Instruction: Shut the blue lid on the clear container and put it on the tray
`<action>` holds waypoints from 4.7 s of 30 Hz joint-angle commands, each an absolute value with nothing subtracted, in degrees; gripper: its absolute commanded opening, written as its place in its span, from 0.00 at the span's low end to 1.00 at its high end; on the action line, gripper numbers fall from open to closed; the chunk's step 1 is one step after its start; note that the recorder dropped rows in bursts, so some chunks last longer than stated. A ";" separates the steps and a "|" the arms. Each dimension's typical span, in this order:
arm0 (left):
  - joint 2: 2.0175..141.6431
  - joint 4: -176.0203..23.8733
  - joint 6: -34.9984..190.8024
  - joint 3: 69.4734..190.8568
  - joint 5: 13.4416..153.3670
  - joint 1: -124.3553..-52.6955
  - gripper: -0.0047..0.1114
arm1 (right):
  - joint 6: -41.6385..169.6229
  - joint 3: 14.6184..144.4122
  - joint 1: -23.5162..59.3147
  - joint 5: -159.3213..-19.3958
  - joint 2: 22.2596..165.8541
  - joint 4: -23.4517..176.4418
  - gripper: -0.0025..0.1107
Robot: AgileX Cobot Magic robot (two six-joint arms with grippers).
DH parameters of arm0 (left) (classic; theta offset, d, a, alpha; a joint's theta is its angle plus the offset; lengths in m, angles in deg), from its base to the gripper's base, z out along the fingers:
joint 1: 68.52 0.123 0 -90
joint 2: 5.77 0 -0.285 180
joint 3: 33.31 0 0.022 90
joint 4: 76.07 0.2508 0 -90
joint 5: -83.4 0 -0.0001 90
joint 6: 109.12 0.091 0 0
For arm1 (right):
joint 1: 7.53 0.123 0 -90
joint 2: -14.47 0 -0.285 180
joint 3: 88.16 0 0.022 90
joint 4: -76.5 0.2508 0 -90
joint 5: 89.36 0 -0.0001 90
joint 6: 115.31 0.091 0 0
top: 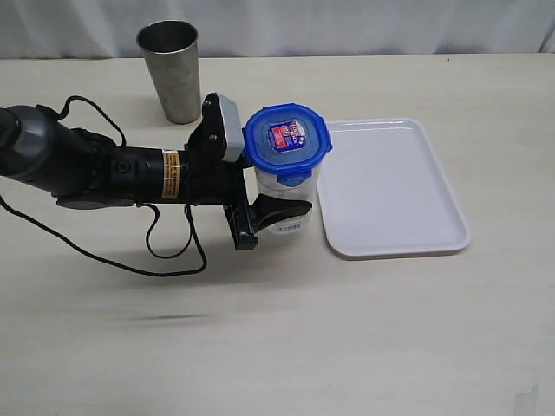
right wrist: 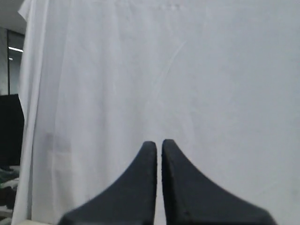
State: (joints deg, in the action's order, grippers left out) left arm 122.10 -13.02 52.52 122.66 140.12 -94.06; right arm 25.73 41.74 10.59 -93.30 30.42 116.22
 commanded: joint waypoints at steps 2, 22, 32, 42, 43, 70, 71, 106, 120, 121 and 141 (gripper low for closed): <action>121.61 -14.22 52.19 122.98 142.00 -94.45 0.04 | 25.27 41.02 10.59 -95.88 22.26 116.04 0.06; 121.52 -15.15 52.19 122.98 142.01 -94.45 0.04 | 25.27 41.86 9.00 -95.21 22.26 110.85 0.06; 121.52 -15.15 52.19 122.98 142.01 -94.45 0.04 | 25.34 38.79 -2.33 -95.19 22.26 73.72 0.06; 121.52 -15.15 52.19 122.98 142.46 -94.45 0.04 | 25.49 28.17 -3.56 -94.83 22.26 62.96 0.06; 121.52 -15.15 51.96 122.98 142.46 -94.45 0.04 | 25.49 26.91 -3.56 -94.83 22.26 62.96 0.06; 121.52 -15.30 51.45 122.98 142.46 -94.45 0.04 | 26.56 14.62 -3.56 -101.72 22.26 64.06 0.06; 121.52 -15.30 51.45 122.98 142.46 -94.45 0.04 | 26.56 14.62 -3.56 -101.72 22.26 64.57 0.06; 121.52 -16.74 51.47 122.98 142.30 -94.45 0.04 | 28.48 14.62 -3.56 -107.89 22.26 77.53 0.06; 121.52 -16.75 51.47 122.98 142.40 -94.45 0.04 | 65.80 14.62 -3.56 -106.01 22.26 75.51 0.06; 121.52 -16.75 51.47 122.98 142.40 -94.45 0.04 | 65.80 14.62 -3.56 -106.48 22.26 75.20 0.06; 121.52 -16.75 51.47 122.98 142.40 -94.45 0.04 | 65.80 14.62 -3.56 -107.73 22.26 75.20 0.06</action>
State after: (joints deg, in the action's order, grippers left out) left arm 122.10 -15.14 51.70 122.66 140.12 -94.06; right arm 65.52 14.73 -3.32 -107.78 22.54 75.82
